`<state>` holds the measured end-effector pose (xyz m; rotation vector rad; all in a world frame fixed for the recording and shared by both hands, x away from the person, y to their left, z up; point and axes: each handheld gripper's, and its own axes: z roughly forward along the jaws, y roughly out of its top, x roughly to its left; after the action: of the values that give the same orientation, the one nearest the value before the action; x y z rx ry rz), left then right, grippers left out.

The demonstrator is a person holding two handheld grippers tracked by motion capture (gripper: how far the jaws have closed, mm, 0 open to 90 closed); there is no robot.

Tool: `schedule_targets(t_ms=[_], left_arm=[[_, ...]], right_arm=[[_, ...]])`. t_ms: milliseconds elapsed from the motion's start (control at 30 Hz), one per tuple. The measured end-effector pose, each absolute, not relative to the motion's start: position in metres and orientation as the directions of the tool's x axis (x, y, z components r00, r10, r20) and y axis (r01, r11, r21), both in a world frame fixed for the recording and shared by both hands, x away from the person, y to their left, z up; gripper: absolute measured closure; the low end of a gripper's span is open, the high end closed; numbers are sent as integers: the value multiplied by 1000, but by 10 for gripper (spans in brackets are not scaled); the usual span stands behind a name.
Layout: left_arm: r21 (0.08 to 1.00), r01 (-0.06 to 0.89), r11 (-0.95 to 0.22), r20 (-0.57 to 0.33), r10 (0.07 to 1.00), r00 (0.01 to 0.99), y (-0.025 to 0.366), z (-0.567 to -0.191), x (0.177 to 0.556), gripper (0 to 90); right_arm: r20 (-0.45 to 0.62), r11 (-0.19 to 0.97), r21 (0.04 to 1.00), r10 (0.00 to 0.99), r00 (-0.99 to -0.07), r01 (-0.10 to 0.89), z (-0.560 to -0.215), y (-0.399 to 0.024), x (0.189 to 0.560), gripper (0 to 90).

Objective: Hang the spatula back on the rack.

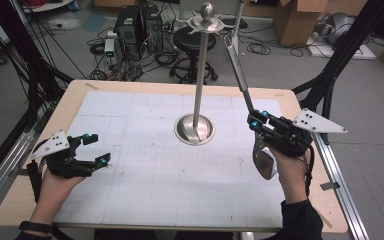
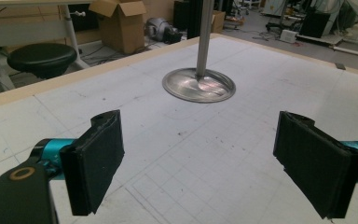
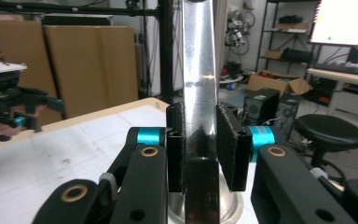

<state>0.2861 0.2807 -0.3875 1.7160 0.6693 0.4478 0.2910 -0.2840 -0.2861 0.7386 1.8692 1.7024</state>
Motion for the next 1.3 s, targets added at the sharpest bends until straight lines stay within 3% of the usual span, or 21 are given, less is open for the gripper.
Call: schedule_targets(t_ms=[1300], left_arm=[[967, 202, -156, -56, 642, 765, 281, -388, 287, 165]], right_arm=[[-13, 64, 997, 755, -656, 54, -301, -254, 321, 751]])
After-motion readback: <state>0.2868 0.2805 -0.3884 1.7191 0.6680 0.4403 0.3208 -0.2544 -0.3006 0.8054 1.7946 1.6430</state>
